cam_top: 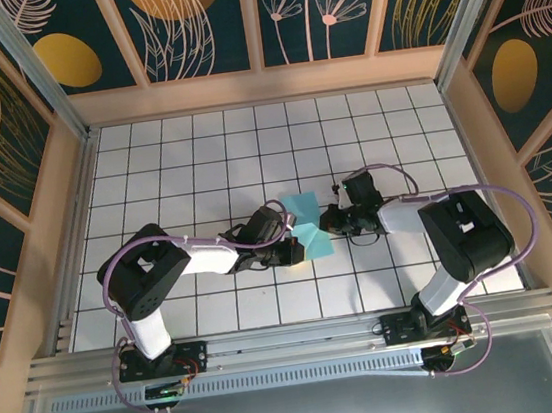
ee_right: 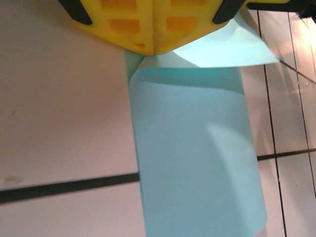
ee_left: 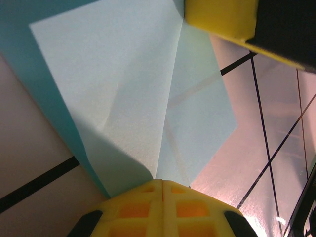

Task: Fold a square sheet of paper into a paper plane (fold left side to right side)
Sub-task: Fold the triangle a second time at the center of the table.

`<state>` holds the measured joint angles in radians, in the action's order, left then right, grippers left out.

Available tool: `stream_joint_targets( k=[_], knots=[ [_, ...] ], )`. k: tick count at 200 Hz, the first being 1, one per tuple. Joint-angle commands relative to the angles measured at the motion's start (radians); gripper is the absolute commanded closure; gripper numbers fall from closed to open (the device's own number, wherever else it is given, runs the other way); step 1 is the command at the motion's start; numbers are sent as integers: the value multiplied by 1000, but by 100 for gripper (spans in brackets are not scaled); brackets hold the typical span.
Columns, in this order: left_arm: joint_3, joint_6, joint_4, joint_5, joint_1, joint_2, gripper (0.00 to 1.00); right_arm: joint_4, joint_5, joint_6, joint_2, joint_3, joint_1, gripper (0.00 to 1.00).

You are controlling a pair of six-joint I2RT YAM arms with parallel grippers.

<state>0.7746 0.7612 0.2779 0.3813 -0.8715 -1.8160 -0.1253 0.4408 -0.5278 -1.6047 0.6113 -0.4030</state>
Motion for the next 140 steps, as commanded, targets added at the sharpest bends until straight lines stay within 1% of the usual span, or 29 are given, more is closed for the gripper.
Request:
stream_joint_targets(
  k=[1,35,49,72,97,116,140],
  knots=[
    [-41,-6,-98,-49,-1,-32,100,35,-69,42,6,33,35,100],
    [-37,-6,-99,-53,-1,-29,100,18,-37,12,85,-14,26,100],
    [-37,-6,-100,-53,-1,-28,100,-10,-19,-10,109,-37,4,100],
    [-37,-7,-102,-53,-1,-26,100,-63,-26,-55,122,-55,-55,100],
    [-37,-6,-103,-53,-1,-23,100,-112,-36,-86,83,-48,-104,100],
    [-35,-9,-107,-54,-1,-25,100,-119,-33,-85,26,-18,-111,100],
    [-35,-8,-110,-56,-1,-23,100,-104,-59,-68,-15,13,-112,100]
  ],
)
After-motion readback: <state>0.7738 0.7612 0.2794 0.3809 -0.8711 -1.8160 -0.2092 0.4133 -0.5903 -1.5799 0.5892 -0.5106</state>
